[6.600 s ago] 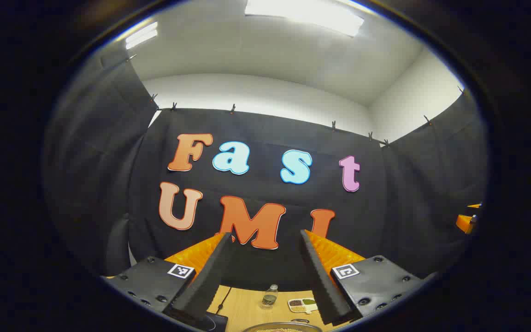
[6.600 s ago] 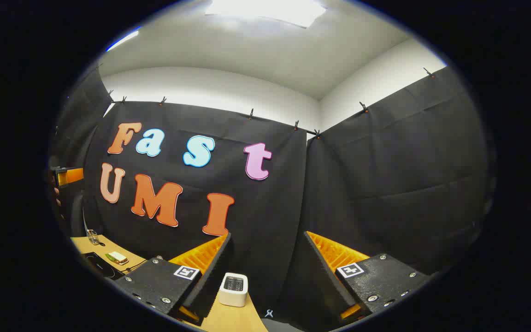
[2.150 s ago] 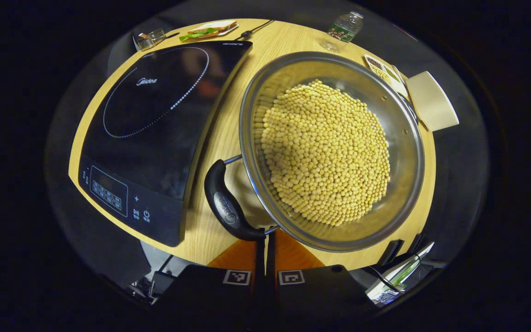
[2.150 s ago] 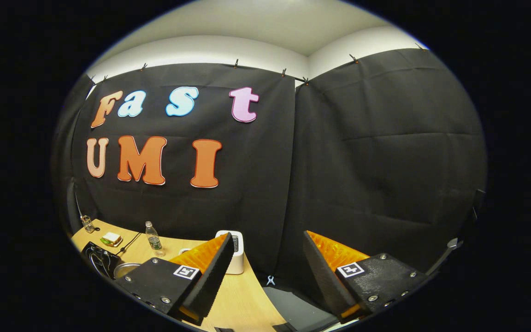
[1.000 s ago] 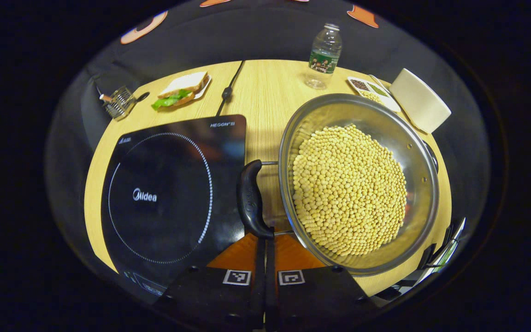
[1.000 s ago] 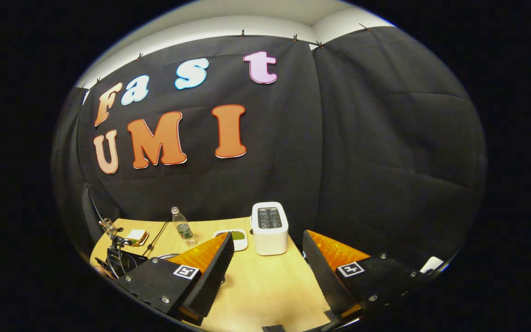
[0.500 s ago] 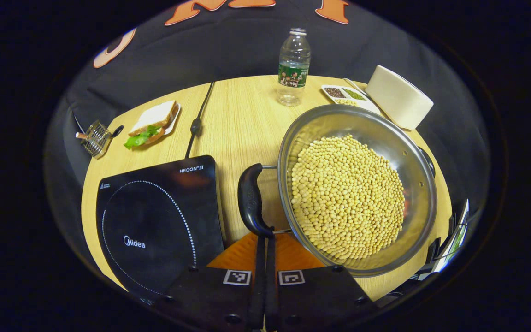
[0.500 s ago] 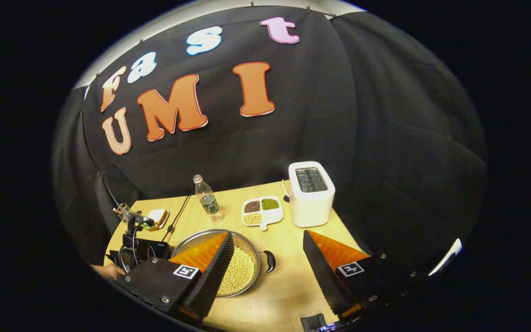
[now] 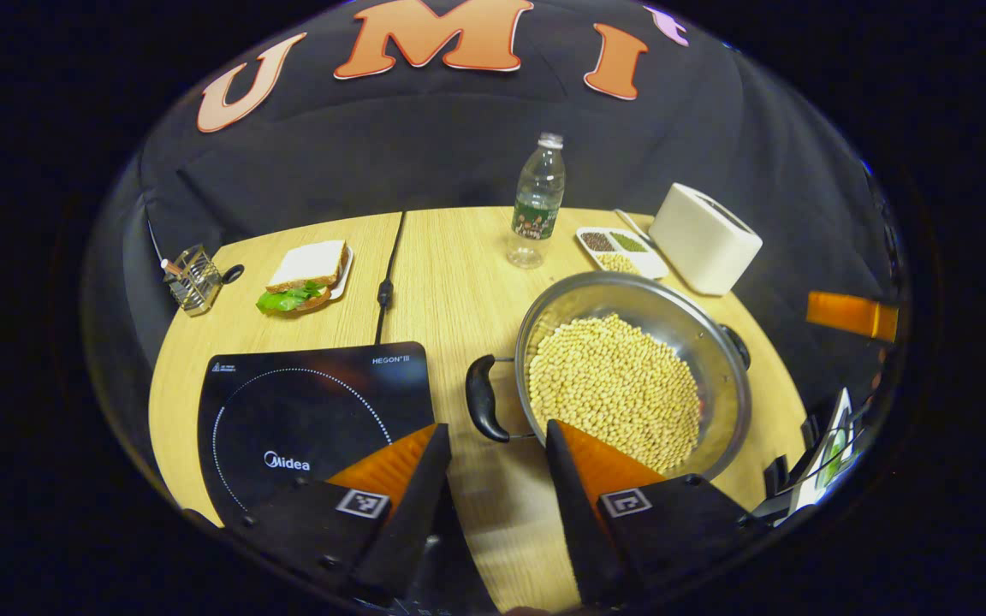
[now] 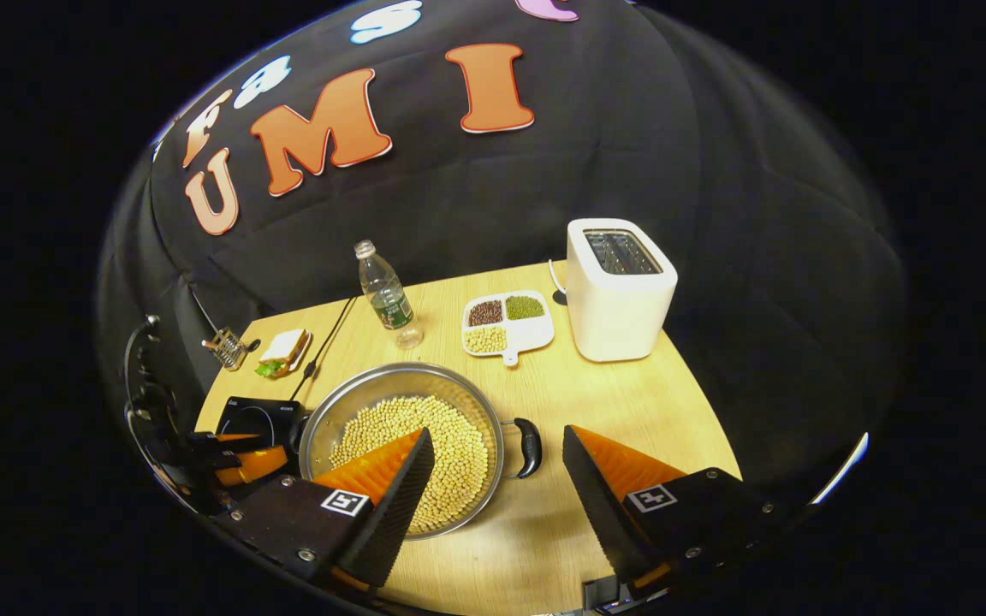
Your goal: First push the handle of the pot to place it horizontally, then grasp the pot with both hands and set it on the induction cooktop.
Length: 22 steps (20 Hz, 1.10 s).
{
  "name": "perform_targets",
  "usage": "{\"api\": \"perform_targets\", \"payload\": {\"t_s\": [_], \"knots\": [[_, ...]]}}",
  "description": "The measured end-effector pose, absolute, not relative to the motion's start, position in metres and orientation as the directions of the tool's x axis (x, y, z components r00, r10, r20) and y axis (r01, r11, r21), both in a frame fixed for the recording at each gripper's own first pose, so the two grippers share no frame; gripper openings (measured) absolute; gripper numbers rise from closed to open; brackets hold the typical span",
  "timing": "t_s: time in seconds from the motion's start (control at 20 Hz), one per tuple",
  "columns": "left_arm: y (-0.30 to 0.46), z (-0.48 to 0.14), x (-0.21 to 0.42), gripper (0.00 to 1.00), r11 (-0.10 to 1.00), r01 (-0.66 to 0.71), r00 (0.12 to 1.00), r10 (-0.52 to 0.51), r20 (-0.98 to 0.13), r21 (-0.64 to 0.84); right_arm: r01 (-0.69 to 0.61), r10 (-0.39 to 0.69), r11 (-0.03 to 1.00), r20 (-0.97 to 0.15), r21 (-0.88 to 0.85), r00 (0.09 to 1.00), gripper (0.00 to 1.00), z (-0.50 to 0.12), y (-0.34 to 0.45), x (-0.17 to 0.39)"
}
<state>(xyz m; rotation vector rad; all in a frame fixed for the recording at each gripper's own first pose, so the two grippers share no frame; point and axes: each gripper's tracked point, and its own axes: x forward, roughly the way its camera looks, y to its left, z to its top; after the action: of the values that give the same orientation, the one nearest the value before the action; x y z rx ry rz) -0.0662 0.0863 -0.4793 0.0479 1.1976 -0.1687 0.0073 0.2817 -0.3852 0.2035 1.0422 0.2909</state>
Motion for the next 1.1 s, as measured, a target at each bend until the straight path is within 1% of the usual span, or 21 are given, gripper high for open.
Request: {"api": "perform_targets", "payload": {"t_s": [0.1, 0.2, 0.35, 0.55, 0.7, 0.75, 0.9, 0.95, 1.0, 1.05, 1.1], "knots": [[0.085, -0.482, -0.059, 0.99, 0.988, 0.138, 0.34, -0.112, -0.934, -0.068, -0.147, 0.333, 0.943, -0.83, 0.299, 0.447, 0.94, -0.396, 0.285, 0.002], [0.081, -0.494, -0.053, 0.98, 0.987, 0.149, 0.326, -0.111, -0.939, -0.064, -0.145, 0.327, 0.945, -0.842, 0.293, 0.429, 0.94, -0.407, 0.287, 0.004], [0.075, -0.519, -0.051, 0.98, 0.987, 0.146, 0.283, -0.101, -0.954, -0.061, -0.136, 0.316, 0.949, -0.861, 0.285, 0.398, 0.94, -0.423, 0.289, 0.0], [0.077, -0.546, -0.045, 0.98, 0.99, 0.131, 0.259, -0.078, -0.963, -0.045, -0.141, 0.31, 0.95, -0.881, 0.277, 0.357, 0.94, -0.445, 0.291, 0.002], [0.08, -0.563, -0.042, 0.96, 0.991, 0.128, 0.261, -0.057, -0.964, -0.024, -0.137, 0.302, 0.953, -0.898, 0.272, 0.319, 0.94, -0.462, 0.294, 0.003], [0.08, -0.566, -0.044, 0.99, 0.991, 0.131, 0.258, -0.054, -0.965, -0.02, -0.133, 0.299, 0.954, -0.903, 0.27, 0.309, 0.93, -0.47, 0.296, 0.003], [0.079, -0.576, -0.041, 0.88, 0.991, 0.134, 0.268, -0.05, -0.962, -0.014, -0.115, 0.276, 0.961, -0.918, 0.253, 0.284, 0.91, -0.49, 0.296, 0.001], [0.082, -0.578, -0.037, 0.89, 0.991, 0.131, 0.28, -0.04, -0.959, -0.003, -0.107, 0.273, 0.962, -0.919, 0.253, 0.284, 0.88, -0.495, 0.298, 0.001], [0.085, -0.579, -0.033, 0.81, 0.992, 0.126, 0.293, -0.029, -0.956, 0.009, -0.097, 0.276, 0.961, -0.92, 0.259, 0.278, 0.86, -0.499, 0.3, 0.0], [0.086, -0.582, -0.031, 0.78, 0.993, 0.119, 0.304, -0.022, -0.952, 0.015, -0.089, 0.278, 0.961, -0.921, 0.263, 0.275, 0.82, -0.503, 0.303, 0.001], [0.086, -0.583, -0.031, 0.73, 0.993, 0.114, 0.303, -0.013, -0.953, 0.023, -0.084, 0.269, 0.963, -0.924, 0.256, 0.273, 0.81, -0.509, 0.304, 0.001]]}}
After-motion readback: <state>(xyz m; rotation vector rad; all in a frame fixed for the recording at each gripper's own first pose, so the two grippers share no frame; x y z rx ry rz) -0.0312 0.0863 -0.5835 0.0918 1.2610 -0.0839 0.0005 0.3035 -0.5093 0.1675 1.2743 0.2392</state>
